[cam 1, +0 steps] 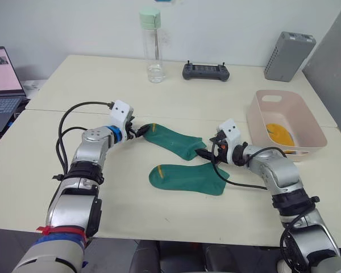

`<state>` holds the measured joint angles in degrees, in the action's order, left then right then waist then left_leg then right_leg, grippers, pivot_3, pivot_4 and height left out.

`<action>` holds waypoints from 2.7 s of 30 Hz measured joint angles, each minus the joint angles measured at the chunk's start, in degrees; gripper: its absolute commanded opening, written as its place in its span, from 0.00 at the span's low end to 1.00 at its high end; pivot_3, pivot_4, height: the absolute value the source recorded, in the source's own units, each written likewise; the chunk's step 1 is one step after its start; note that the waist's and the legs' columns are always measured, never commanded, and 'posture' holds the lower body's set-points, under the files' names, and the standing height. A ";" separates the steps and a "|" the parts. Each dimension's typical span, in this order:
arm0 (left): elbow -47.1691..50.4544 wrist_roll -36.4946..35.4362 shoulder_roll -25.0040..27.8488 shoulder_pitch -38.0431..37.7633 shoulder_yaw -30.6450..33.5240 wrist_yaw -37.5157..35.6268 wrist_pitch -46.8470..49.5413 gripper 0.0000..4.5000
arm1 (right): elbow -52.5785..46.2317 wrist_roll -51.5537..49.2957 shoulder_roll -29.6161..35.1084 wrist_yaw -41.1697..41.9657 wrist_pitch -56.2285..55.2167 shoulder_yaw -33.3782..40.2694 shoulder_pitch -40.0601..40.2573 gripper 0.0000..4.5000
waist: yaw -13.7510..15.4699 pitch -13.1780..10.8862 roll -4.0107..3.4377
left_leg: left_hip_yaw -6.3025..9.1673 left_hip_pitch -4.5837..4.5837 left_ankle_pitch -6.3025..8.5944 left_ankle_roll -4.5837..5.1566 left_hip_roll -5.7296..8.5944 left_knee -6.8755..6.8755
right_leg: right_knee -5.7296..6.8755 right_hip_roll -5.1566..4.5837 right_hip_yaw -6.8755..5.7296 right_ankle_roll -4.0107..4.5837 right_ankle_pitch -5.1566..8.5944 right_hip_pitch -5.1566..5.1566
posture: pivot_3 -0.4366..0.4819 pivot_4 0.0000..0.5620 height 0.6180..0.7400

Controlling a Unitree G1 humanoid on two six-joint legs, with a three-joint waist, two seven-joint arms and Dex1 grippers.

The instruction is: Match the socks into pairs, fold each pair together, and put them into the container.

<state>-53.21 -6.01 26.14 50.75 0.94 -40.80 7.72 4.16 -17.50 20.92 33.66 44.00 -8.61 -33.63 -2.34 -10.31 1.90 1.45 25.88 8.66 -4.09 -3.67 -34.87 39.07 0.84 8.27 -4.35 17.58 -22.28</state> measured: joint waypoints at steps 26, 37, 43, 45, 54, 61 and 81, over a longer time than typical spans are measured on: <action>10.64 -4.52 1.74 -4.12 4.70 -4.82 12.08 0.01 | 0.30 -1.07 2.89 5.71 0.41 3.23 -3.33 0.00 | -0.86 -0.01 -0.02 | 0.04 0.00 0.00 0.00 -0.02 0.01 | 0.03 0.00 -0.02 0.00 0.00 0.01 | 0.48 0.27 1.00; 13.99 -4.82 0.25 -4.21 3.53 -3.68 15.27 0.46 | -1.88 -1.76 3.06 6.68 2.09 3.23 -2.80 0.00 | -0.71 -0.01 -0.02 | 0.03 -0.01 0.00 0.00 0.00 -0.02 | 0.02 0.00 -0.01 0.00 0.00 0.02 | 0.48 0.27 1.00; 7.50 -2.48 -1.74 -2.53 1.32 -3.47 12.47 0.46 | -2.47 -1.74 2.91 6.63 2.65 2.98 -2.44 0.00 | -0.91 -0.01 -0.02 | 0.03 -0.01 0.00 0.00 -0.01 -0.01 | 0.02 0.00 -0.01 0.00 0.00 0.01 | 0.48 0.27 1.00; 5.81 -1.87 -1.76 -1.53 1.25 -3.23 11.52 0.38 | -2.71 -1.73 2.89 6.49 2.71 2.97 -2.35 0.00 | -0.91 -0.01 -0.02 | 0.04 -0.01 0.00 0.00 -0.01 -0.01 | 0.04 0.01 -0.02 0.00 0.00 0.01 | 0.48 0.27 1.00; 6.50 -1.87 -1.43 -1.57 1.32 -4.19 11.29 0.01 | -3.05 -1.73 2.85 6.23 2.76 2.97 -1.78 0.00 | -0.92 -0.01 -0.02 | 0.03 0.00 0.00 0.00 -0.01 0.00 | 0.02 0.00 -0.01 0.00 0.00 0.01 | 0.48 0.27 1.00; 15.05 -4.63 -1.07 -4.90 3.49 -4.70 16.75 0.01 | -4.06 -1.98 2.66 6.29 2.70 3.05 -1.15 0.00 | -0.94 -0.01 -0.02 | 0.03 0.00 0.00 0.00 -0.01 0.00 | 0.03 0.00 -0.01 0.00 0.00 0.01 | 0.48 0.27 1.00; 85.04 -39.00 -5.07 -38.17 19.88 12.26 63.26 0.01 | -31.37 -25.49 17.66 13.20 17.38 16.46 15.83 0.00 | -1.19 0.00 0.00 | 0.05 -0.16 0.00 0.00 -0.03 -0.10 | -0.04 -0.03 0.06 -0.26 0.15 0.23 | 0.48 0.27 1.00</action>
<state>31.83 -45.01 21.06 12.58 20.82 -28.53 70.97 -27.21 -42.99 38.58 46.86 61.38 7.86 -17.80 -3.54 -10.31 1.91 1.50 25.72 8.66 -4.09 -3.70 -34.97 39.03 0.81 8.33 -4.61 17.72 -22.06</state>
